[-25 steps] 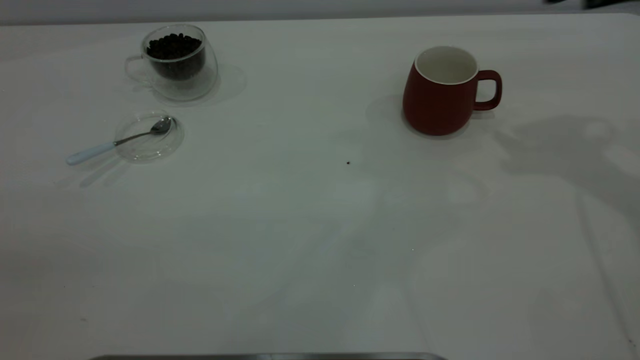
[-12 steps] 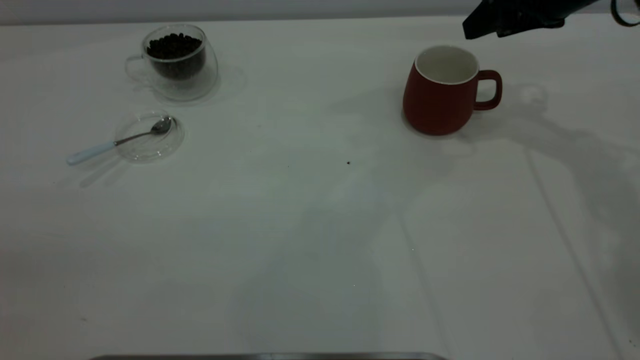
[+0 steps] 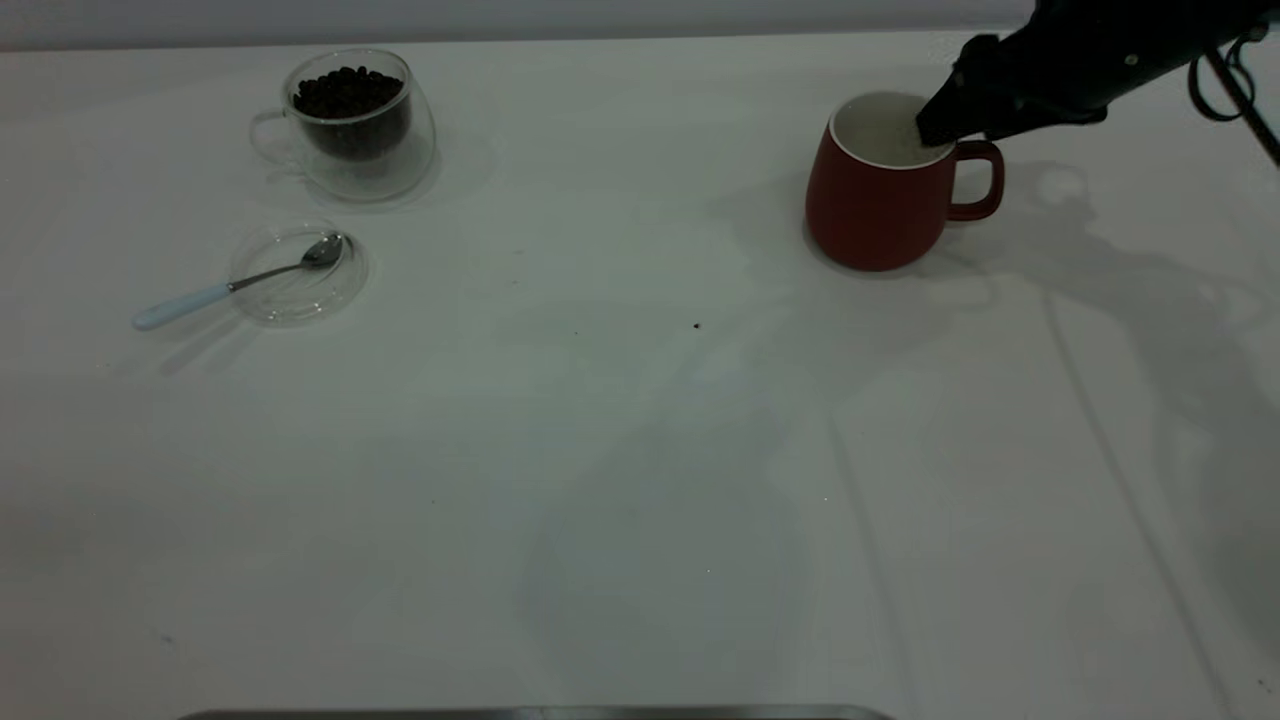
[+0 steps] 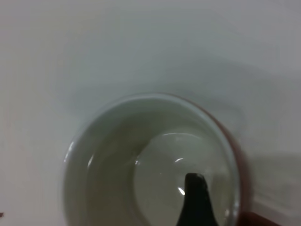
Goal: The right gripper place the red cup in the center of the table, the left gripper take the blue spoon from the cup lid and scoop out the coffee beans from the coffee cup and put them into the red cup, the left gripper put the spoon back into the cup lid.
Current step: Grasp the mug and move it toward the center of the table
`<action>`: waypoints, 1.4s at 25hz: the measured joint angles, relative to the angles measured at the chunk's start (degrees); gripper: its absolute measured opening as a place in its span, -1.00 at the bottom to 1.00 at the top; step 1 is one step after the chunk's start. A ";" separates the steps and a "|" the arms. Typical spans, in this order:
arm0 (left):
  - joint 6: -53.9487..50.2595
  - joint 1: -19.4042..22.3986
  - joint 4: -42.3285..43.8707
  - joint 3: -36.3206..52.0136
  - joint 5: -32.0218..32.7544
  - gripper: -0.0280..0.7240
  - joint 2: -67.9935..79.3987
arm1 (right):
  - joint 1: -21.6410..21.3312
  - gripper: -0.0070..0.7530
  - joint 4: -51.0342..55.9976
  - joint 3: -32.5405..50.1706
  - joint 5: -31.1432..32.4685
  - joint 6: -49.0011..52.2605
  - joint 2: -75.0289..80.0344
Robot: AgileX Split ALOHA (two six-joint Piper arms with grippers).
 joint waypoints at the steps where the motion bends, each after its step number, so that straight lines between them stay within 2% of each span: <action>1: 0.00 0.00 0.00 0.00 0.00 0.16 0.00 | 0.29 0.56 0.55 -0.16 -0.07 -0.53 0.45; 6: 0.00 0.00 0.00 0.00 0.00 0.16 0.00 | 3.27 0.56 4.56 -1.40 -2.50 -2.85 2.52; 17: 0.00 0.00 0.00 0.00 0.00 0.16 0.00 | 14.70 0.56 10.20 -6.63 -9.94 -4.34 4.96; 24: -0.05 0.00 0.00 0.00 0.00 0.16 0.00 | 20.58 0.56 14.07 -10.85 -10.63 -4.64 7.89; 35: -0.11 0.00 0.00 0.00 0.00 0.16 0.00 | 24.43 0.56 17.47 -16.23 -11.26 -4.93 11.07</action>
